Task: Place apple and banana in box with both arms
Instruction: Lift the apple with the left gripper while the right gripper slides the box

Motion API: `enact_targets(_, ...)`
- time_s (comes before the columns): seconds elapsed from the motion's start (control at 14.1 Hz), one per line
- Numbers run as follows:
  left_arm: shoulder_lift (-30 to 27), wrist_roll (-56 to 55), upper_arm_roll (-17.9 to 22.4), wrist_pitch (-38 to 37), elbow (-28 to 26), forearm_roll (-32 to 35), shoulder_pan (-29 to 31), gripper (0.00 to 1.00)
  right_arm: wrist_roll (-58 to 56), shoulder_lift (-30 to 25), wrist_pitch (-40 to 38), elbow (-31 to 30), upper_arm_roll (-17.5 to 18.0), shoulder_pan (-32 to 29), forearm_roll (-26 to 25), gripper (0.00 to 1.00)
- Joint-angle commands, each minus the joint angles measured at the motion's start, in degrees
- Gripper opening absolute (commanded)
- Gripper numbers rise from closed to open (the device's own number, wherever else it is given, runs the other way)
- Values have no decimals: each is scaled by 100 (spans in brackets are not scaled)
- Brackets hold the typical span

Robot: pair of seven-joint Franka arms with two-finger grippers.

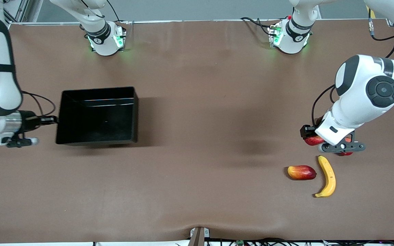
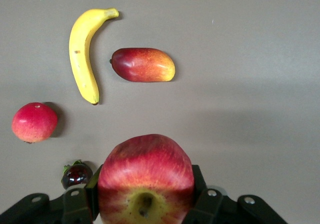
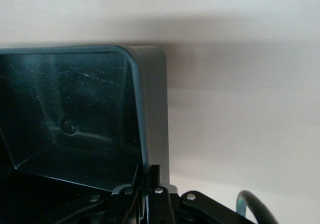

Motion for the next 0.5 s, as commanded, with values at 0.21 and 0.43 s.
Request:
enact_targets(0.21,-36,-164,-171,-214,216,25,31,0,1958,-52,-150,412,-38,1583,797,0)
enact_targets(0.43,-27,-270,-223,-258,242,34,22,0,2970,326,51,992,-38,2314,1024,0)
